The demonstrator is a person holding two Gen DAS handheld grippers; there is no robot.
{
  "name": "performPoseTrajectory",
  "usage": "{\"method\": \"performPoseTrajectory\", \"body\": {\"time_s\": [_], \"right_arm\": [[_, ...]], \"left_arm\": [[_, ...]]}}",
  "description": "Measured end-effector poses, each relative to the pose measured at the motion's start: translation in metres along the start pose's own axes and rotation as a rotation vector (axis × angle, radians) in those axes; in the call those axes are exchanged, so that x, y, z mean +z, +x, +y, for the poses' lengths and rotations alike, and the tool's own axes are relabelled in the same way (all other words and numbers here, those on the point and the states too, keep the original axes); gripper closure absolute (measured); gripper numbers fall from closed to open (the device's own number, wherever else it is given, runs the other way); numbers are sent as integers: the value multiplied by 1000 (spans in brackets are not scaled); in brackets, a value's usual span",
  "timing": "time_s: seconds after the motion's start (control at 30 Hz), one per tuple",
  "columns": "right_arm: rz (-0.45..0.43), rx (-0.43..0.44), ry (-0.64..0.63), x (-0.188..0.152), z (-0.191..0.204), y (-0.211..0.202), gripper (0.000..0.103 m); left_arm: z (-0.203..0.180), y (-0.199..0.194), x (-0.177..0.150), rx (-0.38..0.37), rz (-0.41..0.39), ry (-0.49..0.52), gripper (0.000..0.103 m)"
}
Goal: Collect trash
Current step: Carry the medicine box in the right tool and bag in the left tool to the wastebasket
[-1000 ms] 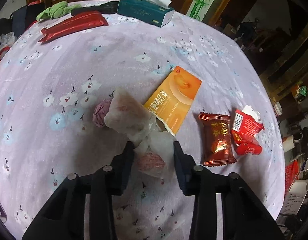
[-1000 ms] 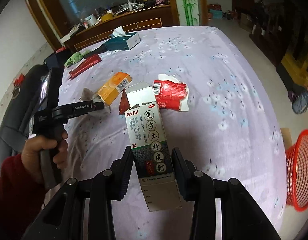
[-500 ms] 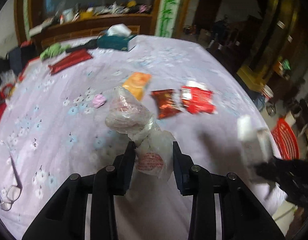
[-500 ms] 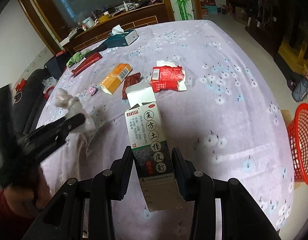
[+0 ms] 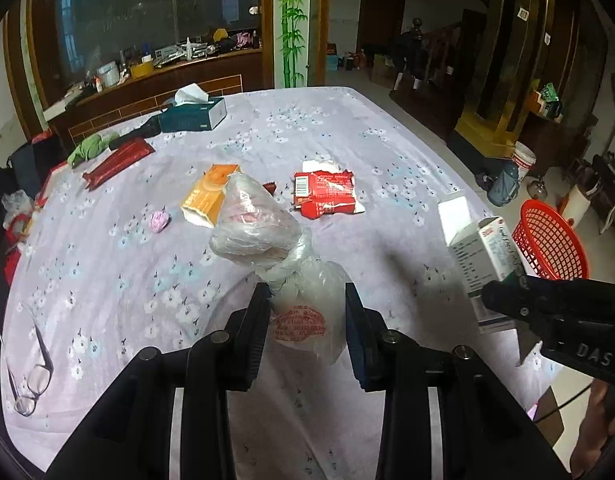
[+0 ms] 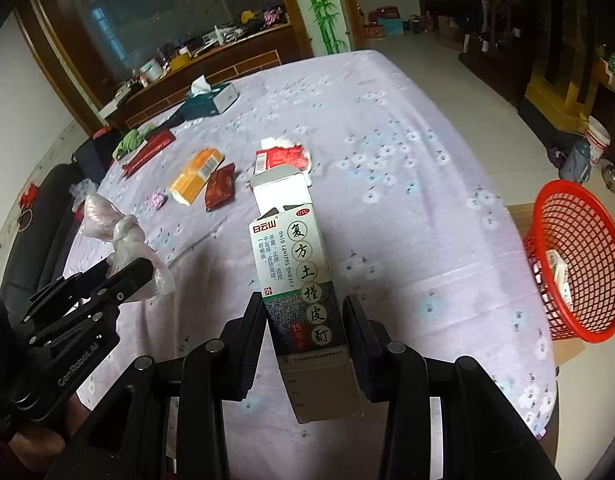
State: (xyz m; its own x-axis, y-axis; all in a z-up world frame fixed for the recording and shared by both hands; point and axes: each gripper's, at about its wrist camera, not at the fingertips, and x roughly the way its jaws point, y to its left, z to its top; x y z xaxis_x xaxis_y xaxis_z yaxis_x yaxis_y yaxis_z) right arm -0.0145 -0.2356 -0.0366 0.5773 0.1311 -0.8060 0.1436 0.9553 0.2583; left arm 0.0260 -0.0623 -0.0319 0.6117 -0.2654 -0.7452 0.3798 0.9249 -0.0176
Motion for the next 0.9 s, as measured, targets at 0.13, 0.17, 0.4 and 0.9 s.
{"method": "performPoseTrajectory", "body": {"time_s": [0.13,0.17,0.4,0.9], "right_arm": [[-9,-4,8,-2,-9,-7,61],[-11,-5,10,-3,-11,-8,61],[-21,-10,21,-1,-21,-14,61],[-26,-8,24,5,-26,-17,61]], "left_arm": [[-12,0,2,19,-6,27,69],[-17,1,2,28,-4,38,69],[-32,2,6,41,-11,76,69],[-48,6,14,51,-26,122,69]]}}
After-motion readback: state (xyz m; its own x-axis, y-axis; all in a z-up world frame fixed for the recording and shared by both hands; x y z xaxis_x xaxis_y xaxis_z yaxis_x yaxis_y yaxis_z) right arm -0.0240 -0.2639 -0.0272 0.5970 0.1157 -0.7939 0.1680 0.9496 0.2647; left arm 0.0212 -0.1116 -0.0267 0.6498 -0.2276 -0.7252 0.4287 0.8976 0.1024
